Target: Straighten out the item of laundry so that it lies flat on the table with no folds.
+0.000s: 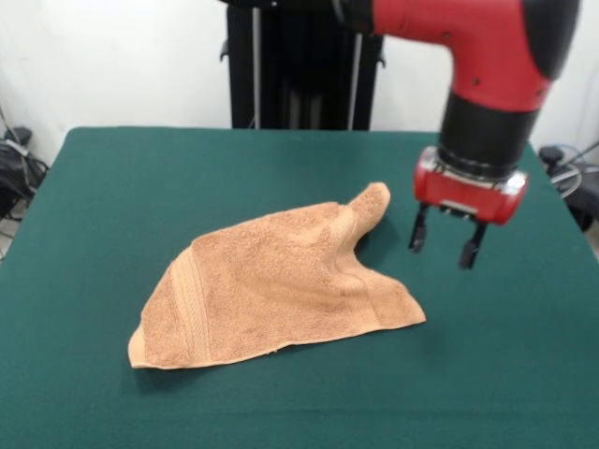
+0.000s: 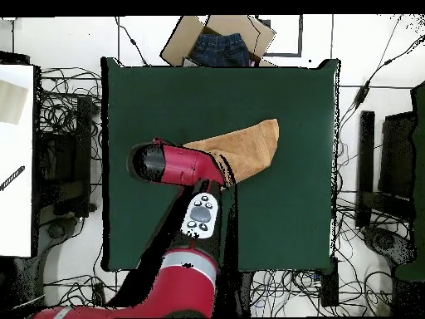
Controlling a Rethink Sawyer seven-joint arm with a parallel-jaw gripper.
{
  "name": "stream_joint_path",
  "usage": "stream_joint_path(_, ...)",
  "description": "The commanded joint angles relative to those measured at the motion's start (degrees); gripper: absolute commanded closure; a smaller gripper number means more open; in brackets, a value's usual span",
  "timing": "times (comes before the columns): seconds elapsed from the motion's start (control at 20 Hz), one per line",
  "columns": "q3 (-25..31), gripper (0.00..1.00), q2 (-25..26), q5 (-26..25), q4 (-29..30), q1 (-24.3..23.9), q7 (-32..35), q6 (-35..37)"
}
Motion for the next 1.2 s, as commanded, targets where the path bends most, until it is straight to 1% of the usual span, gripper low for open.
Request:
stream_joint_path(0.05,2.1,0.0,3.6,2.3,-1.1,-3.6,10.5,-0.8)
stream_joint_path(0.2,4.9,0.0,4.1,0.3,0.6,-7.3,6.9,-5.1)
stream_joint_path(0.45,5.8,0.0,7.2,-1.4,-2.2,-9.7,4.5,-6.4)
stream_joint_path(0.6,5.0,0.0,9.4,-1.6,-4.8,-9.7,4.5,-6.5)
stream_joint_path(0.7,4.4,0.0,10.2,-1.8,-5.4,-9.2,5.1,-7.5)
stream_joint_path(0.9,3.4,0.0,10.0,-1.8,-5.2,-8.1,6.0,-7.2)
stream_joint_path(1.05,0.9,0.0,10.2,-0.9,-5.4,-5.4,8.4,-6.8)
stream_joint_path(1.2,0.9,0.0,10.8,-0.7,-6.3,-5.0,8.0,-5.7)
